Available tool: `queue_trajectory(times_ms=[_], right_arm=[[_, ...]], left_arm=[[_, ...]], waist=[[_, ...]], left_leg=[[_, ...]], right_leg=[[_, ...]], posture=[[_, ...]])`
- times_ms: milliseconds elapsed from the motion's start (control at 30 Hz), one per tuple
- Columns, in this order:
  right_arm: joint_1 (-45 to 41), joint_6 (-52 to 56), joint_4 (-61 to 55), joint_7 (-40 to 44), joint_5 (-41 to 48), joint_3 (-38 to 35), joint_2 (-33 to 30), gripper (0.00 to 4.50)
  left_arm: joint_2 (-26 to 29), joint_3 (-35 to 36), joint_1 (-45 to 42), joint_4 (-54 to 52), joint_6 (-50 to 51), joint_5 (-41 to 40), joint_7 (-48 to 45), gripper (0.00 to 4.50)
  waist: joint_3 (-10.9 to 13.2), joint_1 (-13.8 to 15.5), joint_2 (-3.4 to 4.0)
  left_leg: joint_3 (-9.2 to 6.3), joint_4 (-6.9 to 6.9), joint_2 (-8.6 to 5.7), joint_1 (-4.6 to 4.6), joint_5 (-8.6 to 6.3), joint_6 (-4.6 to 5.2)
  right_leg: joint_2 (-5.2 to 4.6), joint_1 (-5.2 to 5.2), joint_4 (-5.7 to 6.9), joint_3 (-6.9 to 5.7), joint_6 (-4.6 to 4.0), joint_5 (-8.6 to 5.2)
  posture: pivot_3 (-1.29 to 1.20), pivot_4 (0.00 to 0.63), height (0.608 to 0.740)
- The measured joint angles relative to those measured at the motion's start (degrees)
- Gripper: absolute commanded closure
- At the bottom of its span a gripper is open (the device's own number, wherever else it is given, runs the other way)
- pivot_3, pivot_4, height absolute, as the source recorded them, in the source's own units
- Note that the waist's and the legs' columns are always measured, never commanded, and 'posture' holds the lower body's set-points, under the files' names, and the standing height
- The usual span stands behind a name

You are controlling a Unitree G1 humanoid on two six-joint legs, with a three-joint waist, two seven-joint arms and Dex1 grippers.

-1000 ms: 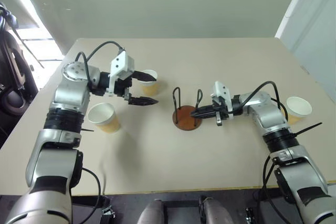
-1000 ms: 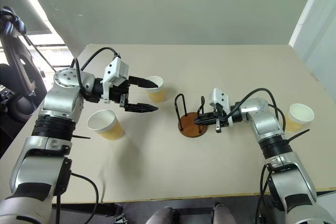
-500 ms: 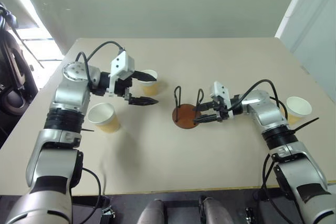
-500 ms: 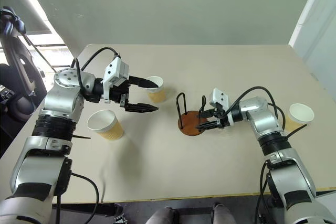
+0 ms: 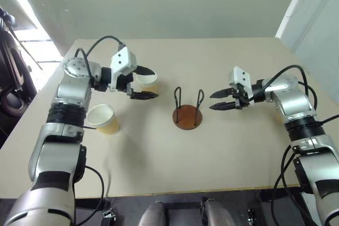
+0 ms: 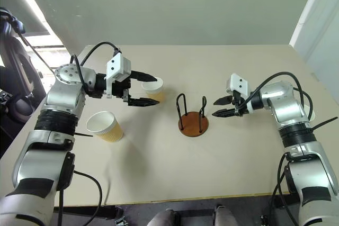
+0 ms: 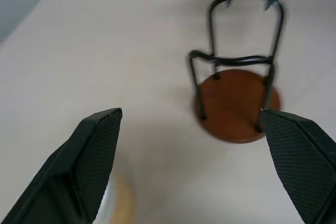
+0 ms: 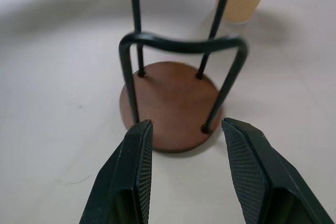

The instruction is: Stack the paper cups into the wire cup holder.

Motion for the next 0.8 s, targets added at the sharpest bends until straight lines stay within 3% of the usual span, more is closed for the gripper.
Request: queue_trajectory(times_ms=[433, 800], right_arm=[[-3.84, 0.82, -4.96, 1.87, 1.45, -1.34, -3.81, 2.44], [-5.76, 0.69, -4.80, 1.74, 2.05, -1.69, -3.83, 2.44]], left_arm=[[1.50, -3.82, -6.40, 13.64, -13.76, 8.28, -2.97, 0.00], [1.80, -10.93, -14.06, 22.88, -28.12, 21.65, 6.33, 0.00]], waist=[[0.00, -0.08, 0.00], [0.00, -0.10, 0.00]], left_leg=[[0.00, 0.00, -0.02, -0.08, 0.01, 0.03], [0.00, -0.03, -0.03, -0.30, 0.01, 0.03]], right_leg=[[0.00, -0.05, -0.05, 0.00, 0.00, 0.00], [-0.01, -0.26, -0.12, 0.01, 0.00, -0.01]], posture=[[0.00, 0.150, 0.740], [0.00, 0.150, 0.740]])
